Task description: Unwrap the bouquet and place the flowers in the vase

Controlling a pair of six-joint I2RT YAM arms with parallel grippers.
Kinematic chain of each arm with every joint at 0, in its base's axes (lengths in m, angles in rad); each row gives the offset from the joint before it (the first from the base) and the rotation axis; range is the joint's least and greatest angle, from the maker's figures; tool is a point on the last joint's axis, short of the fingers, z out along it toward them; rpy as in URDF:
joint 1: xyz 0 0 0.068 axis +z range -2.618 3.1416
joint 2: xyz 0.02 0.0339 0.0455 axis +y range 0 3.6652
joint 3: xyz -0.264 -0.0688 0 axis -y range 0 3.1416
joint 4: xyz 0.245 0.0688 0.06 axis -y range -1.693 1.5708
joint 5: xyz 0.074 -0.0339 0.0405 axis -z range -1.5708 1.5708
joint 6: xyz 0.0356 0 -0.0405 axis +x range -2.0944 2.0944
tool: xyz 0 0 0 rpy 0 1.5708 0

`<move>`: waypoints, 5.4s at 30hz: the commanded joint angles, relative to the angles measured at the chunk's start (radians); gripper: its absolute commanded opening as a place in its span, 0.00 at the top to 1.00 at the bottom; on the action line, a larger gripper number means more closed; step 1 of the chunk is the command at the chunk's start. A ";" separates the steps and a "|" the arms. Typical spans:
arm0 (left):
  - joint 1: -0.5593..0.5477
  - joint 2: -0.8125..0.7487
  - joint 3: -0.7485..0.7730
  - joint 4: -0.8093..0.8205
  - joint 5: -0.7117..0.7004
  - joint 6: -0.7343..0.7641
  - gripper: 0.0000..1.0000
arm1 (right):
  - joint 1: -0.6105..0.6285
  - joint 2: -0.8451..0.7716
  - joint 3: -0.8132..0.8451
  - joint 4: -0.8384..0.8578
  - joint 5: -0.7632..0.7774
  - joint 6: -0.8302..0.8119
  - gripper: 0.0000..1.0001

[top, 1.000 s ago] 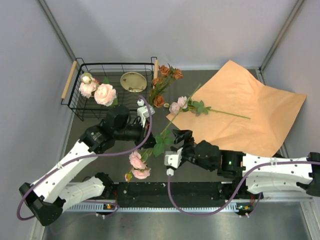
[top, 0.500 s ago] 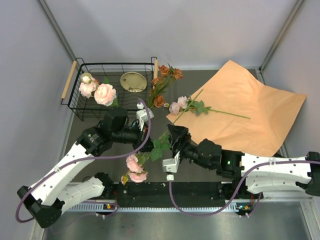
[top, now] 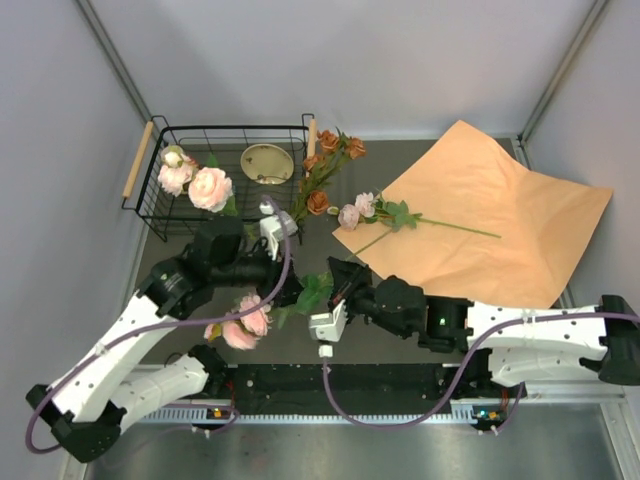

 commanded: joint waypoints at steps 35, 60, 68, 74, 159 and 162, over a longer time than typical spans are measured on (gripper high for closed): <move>0.010 -0.697 -0.047 0.102 -1.028 -0.028 0.17 | -0.194 0.488 0.382 0.937 -0.315 1.238 1.00; 0.008 -0.680 -0.120 0.114 -0.982 -0.050 0.18 | -0.233 0.648 0.364 1.060 -0.263 1.253 1.00; 0.008 -0.674 -0.130 0.123 -0.976 -0.045 0.18 | -0.239 0.662 0.356 1.058 -0.269 1.267 1.00; 0.008 -0.677 -0.133 0.123 -0.979 -0.041 0.18 | -0.240 0.671 0.336 1.058 -0.272 1.275 1.00; 0.008 -0.697 -0.249 0.137 -0.968 -0.056 0.18 | -0.265 0.806 0.270 1.020 -0.209 1.352 0.54; 0.008 -0.690 -0.277 0.154 -0.965 -0.058 0.18 | -0.265 0.798 0.268 1.016 -0.206 1.347 0.53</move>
